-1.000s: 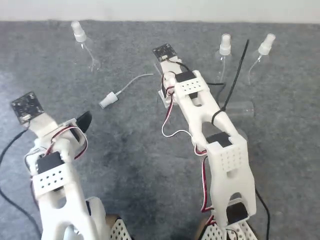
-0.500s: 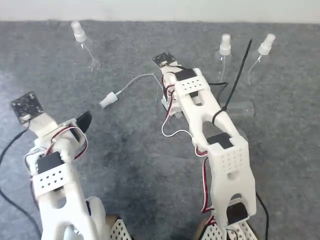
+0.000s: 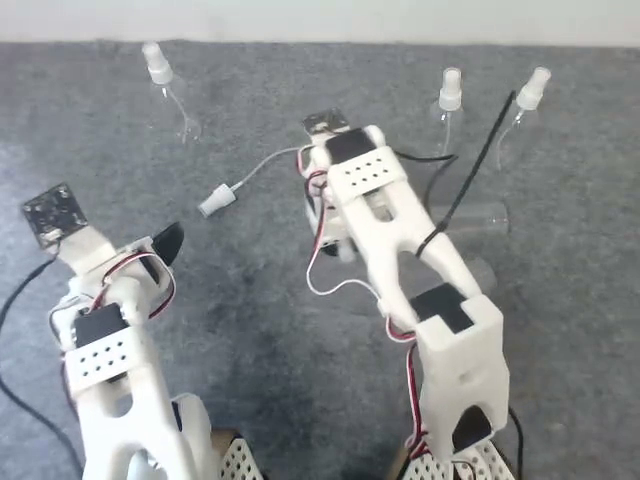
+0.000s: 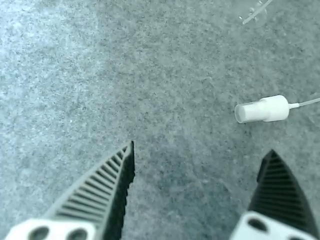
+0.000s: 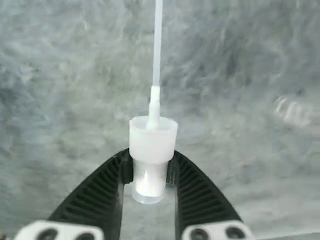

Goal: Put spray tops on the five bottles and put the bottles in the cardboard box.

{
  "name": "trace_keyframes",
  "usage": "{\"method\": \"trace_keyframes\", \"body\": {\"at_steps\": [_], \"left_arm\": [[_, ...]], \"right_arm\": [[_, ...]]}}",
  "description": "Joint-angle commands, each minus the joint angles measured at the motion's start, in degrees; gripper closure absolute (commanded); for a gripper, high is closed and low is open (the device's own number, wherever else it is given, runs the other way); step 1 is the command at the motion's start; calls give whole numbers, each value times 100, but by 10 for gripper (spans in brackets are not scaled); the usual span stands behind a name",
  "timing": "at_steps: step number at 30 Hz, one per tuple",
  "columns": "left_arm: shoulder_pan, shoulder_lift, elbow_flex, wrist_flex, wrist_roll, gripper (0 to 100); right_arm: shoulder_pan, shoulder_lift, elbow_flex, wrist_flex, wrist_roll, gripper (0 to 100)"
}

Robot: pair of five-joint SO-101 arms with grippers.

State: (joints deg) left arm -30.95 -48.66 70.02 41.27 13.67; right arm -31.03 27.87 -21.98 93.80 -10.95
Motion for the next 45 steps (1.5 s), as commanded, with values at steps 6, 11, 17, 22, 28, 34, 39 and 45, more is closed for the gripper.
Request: {"method": "trace_keyframes", "body": {"at_steps": [6, 11, 17, 22, 28, 34, 39, 45], "left_arm": [[-9, -176, -22, -176, 35, 637], [-18, -176, -22, -176, 35, 637], [-35, -176, -22, -176, 35, 637], [-35, -176, -22, -176, 35, 637], [-35, -176, -22, -176, 35, 637], [-35, -176, -22, -176, 35, 637], [-35, -176, -22, -176, 35, 637], [-35, -176, -22, -176, 35, 637]], "right_arm": [[-743, -505, -202, 145, -1020, 992], [-1042, -514, -220, 127, -2136, 992], [-1253, -514, -229, 75, -3464, 992], [-1235, -514, -281, -101, -4149, 992], [-1182, -470, -281, -690, -4967, 987], [-1200, -462, -264, -752, -4993, 753], [-1191, -602, -281, -664, -4932, 796], [-1042, -1182, -264, -356, -3824, 931]]}}
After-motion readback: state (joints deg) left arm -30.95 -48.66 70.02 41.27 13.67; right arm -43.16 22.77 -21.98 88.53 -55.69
